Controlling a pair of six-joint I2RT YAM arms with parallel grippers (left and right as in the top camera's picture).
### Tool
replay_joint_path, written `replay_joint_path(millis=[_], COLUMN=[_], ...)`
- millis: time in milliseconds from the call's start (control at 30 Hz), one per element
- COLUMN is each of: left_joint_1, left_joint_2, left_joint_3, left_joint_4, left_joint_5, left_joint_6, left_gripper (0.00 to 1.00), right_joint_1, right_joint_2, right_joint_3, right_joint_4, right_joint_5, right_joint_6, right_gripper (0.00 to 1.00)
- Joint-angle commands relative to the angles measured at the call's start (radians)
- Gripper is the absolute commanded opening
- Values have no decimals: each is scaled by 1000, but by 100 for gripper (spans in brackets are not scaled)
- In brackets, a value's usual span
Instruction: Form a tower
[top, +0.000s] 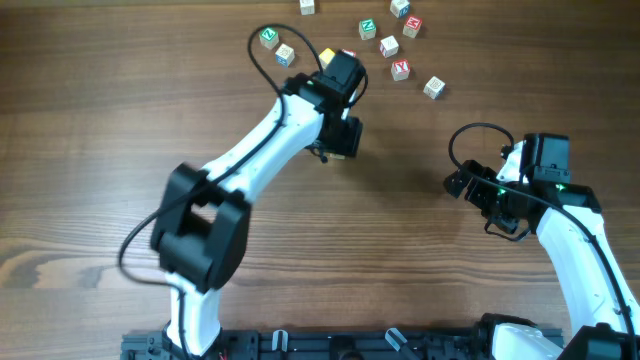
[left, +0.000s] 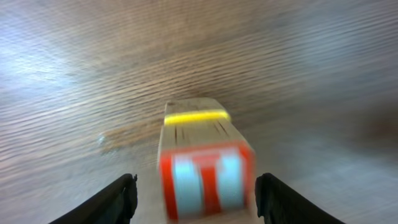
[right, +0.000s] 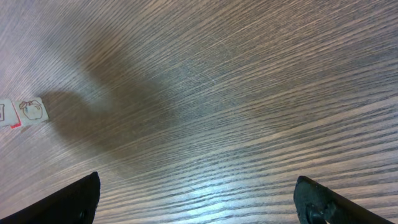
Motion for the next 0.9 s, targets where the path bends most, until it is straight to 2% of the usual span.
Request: replay_joint_path(millis=[0, 100, 200, 233, 267, 300, 367, 467, 533, 633, 733, 800, 833, 867], left_joint_1=[0, 8, 41, 56, 80, 111, 183, 331, 410, 526, 612, 649, 676, 680], left_joint_2=[-148, -262, -364, -389, -417, -441, -481, -557, -602, -661, -686, -692, -697, -698], left_joint_3=[-2, -2, -2, -2, -2, -2, -2, -2, -2, -2, -2, -2, -3, -3], left_joint_4=[-16, -14, -15, -16, -23, -35, -76, -124, -149, -222, -278, -286, -297, -303], left_joint_5=[-5, -19, -127, -157, -183, -186, -186, -185, -185, -185, -189, -189, -189, -189], left_joint_6=[5, 5, 5, 5, 5, 4, -48, -111, -111, -113, -156, -156, -156, -156], left_gripper=[67, 71, 77, 83, 94, 100, 100, 100, 100, 100, 100, 100, 100, 100], right_joint_1=[-3, -3, -3, -3, -3, -3, -3, -3, 1, 63, 171, 241, 297, 311], right_joint_2=[-3, -3, -3, -3, -3, -3, -3, -3, -3, 3, 57, 131, 269, 333], right_joint_3=[3, 3, 3, 3, 3, 3, 4, 29, 84, 276, 500, 656, 864, 958], right_joint_4=[4, 4, 3, 5, 17, 35, 52, 124, 115, 82, 11, -79, -188, -241], right_joint_5=[-2, -33, -84, -84, -71, -69, -145, -410, -432, -425, -288, -204, -111, -113], right_joint_6=[-17, -8, 108, 119, 118, 117, 65, -123, -166, -232, -314, -418, -443, -458], right_gripper=[100, 100, 100, 100, 100, 100, 100, 100, 100, 100, 100, 100, 100, 100])
